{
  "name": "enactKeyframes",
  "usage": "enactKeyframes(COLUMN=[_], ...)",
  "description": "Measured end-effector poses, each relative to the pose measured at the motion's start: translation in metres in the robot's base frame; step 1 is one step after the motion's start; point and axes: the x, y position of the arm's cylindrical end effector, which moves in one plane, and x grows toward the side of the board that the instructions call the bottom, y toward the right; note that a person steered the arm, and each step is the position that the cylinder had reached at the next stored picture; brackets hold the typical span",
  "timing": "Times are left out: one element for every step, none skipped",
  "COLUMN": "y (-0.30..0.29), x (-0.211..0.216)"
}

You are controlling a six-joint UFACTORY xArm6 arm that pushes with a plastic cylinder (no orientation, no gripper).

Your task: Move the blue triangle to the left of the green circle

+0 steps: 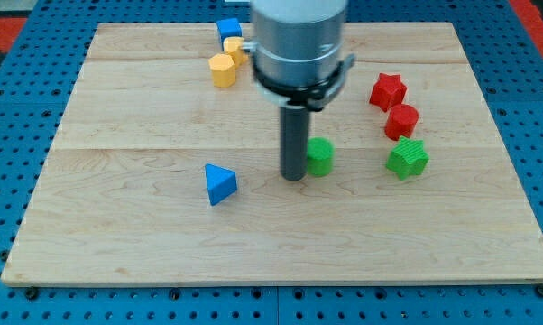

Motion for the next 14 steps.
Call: enactKeyframes(y=[-0.009,-0.043,-0.103,-0.111,-0.123,-0.111,-0.071,-0.078,-0.113,-0.131,-0.128,-0.103,-0.071,-0.071], x=[0.018,0.112,0.087,0.024,0.001,-0.016,-0.013,0.038,0.031,-0.025,-0.063,-0.07,-0.042,-0.026])
